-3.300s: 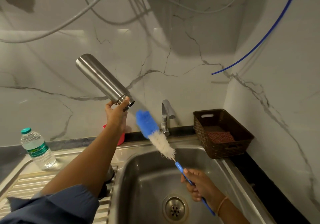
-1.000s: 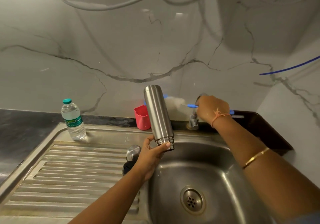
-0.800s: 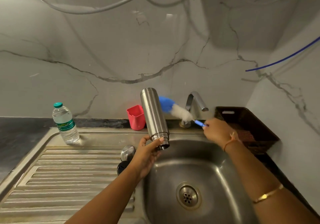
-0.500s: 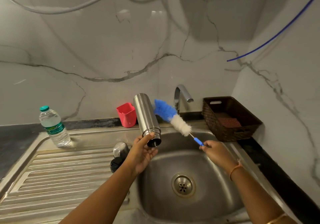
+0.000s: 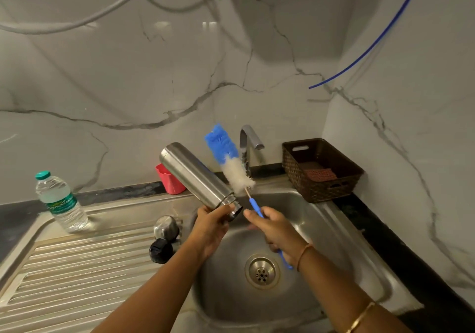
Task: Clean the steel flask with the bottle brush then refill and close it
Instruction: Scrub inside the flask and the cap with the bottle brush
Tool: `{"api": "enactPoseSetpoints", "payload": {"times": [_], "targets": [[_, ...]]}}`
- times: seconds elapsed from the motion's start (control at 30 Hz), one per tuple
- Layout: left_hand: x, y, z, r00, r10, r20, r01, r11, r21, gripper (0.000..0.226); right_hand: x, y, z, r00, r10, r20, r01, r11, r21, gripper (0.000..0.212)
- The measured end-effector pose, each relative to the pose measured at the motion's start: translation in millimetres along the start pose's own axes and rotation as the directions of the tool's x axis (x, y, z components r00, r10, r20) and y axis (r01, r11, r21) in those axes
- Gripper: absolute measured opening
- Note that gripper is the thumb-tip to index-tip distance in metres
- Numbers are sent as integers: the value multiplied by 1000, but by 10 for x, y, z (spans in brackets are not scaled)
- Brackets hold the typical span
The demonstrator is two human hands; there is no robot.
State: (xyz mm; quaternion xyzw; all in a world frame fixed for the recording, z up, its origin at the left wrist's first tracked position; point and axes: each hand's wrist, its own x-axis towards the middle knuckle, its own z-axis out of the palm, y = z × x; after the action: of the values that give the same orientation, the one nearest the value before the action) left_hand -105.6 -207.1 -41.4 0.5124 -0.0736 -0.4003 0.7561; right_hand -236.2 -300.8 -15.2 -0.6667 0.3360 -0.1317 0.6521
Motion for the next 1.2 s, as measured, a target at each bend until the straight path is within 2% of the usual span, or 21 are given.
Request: {"api": "enactPoseSetpoints", "payload": {"times": [0.17,0.27,0.43,0.53,0.63,0.73,0.83,0.9,1.0,1.1,1.2], "targets": [[-62,-5,66,995,-11,102,10,1000,4,59,75,-127,155,999,-47,27,45,995,87,31],[-114,45,73,990,-10,137,4,999,48,29,121,-89,162,996,-44,77,32,988,148,34],[-112,137,-7,988,-71,140,55,992,113,47,167,-54,167,990,-96,99,76,979,191,46],[-77,206,-62,980,-112,166,91,987,133,53,203,-76,149,990,-106,96,83,972,220,36],[-9,221,-84,983,-134,128,129,991,48,53,254,-109,84,990,-101,97,79,974,210,31],[62,270,-21,991,-129,-31,126,988,-84,62,271,-89,39,985,-127,114,114,987,117,38],[77,305,76,988,-127,-91,119,989,-90,65,305,-78,-39,977,-190,95,187,982,40,40],[92,281,145,989,-107,-106,93,988,-125,65,354,-86,-77,965,-259,34,261,965,-43,39],[169,291,235,984,-29,-177,-5,982,-187,67,372,-64,-120,926,-349,-144,303,914,-269,27],[318,397,282,956,78,-284,-146,963,-225,56,275,95,-151,878,-437,-196,265,783,-562,36],[371,533,332,902,163,-400,-262,943,-206,43,89,324,-162,760,-631,-155,277,531,-801,47]]}}
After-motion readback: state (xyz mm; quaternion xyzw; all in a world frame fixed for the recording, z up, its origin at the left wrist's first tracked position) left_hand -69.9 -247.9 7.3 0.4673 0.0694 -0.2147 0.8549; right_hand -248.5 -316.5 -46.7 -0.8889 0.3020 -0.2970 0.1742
